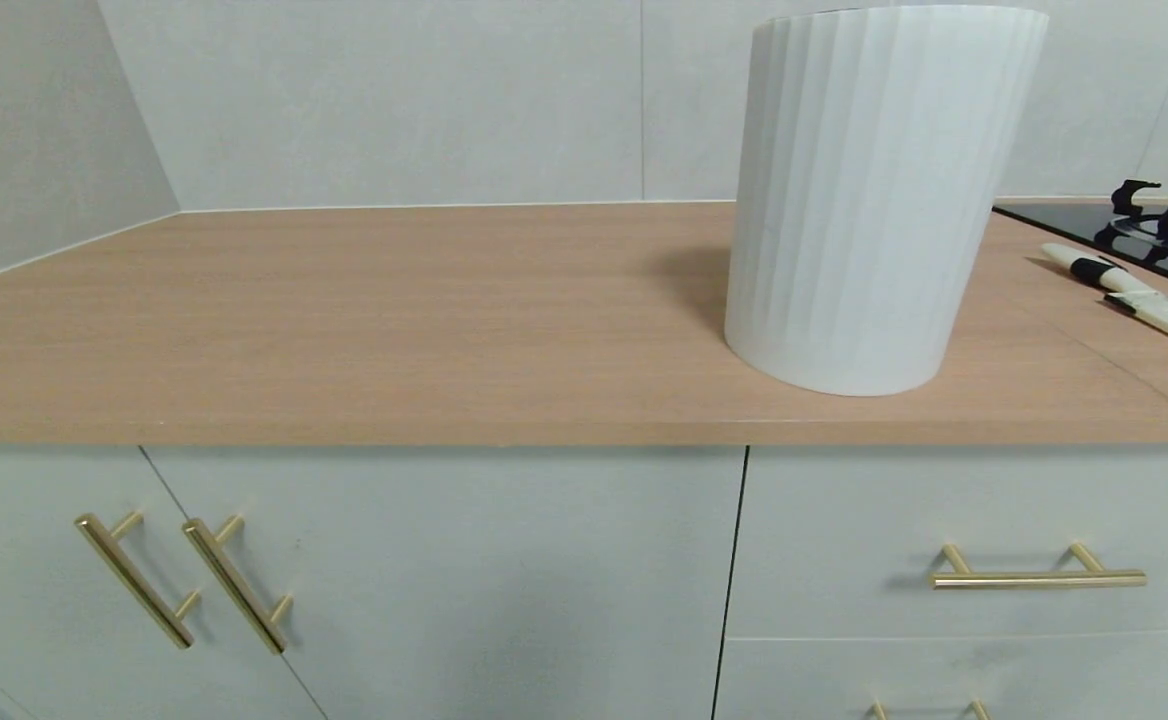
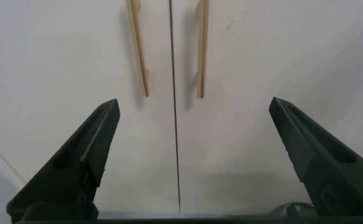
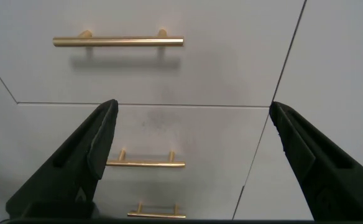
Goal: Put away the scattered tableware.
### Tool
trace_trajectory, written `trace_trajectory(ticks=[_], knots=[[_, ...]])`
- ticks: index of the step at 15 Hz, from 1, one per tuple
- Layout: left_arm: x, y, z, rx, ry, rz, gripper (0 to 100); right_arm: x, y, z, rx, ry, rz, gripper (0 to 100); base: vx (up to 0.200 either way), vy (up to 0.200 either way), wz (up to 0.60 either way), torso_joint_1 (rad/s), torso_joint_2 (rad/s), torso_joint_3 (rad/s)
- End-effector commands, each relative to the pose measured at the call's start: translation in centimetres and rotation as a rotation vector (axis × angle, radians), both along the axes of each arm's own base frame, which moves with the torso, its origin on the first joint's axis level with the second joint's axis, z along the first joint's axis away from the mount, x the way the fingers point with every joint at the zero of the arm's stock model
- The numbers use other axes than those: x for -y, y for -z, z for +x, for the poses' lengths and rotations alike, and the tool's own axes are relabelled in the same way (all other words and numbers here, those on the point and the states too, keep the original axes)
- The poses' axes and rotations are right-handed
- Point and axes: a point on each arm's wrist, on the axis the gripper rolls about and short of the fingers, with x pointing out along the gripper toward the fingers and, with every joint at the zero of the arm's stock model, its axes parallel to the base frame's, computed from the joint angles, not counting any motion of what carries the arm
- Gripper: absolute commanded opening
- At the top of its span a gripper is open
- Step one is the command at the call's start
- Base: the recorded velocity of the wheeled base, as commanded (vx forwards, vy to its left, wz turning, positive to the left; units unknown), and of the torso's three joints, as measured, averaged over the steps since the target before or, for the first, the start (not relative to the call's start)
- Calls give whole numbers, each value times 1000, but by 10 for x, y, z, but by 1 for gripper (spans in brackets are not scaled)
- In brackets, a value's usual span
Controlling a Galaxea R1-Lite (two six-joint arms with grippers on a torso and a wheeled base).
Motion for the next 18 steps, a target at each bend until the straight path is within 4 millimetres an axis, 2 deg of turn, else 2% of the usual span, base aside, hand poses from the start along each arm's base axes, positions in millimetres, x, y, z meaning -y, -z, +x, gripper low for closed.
trace_trajectory(ticks=[1, 5, 17, 18], knots=[[0, 0, 0, -2, -1, 0, 100, 0, 0, 0, -1, 0, 0, 100, 0, 0, 0, 0, 0, 0], [0, 0, 0, -2, -3, -3, 100, 0, 0, 0, -1, 0, 0, 100, 0, 0, 0, 0, 0, 0], [0, 0, 0, -2, -3, -3, 100, 0, 0, 0, -1, 1, 6, 100, 0, -200, 0, 4, 3, 1], [0, 0, 0, -2, -3, -3, 100, 0, 0, 0, -1, 1, 6, 100, 0, 0, 0, 0, 0, 0]])
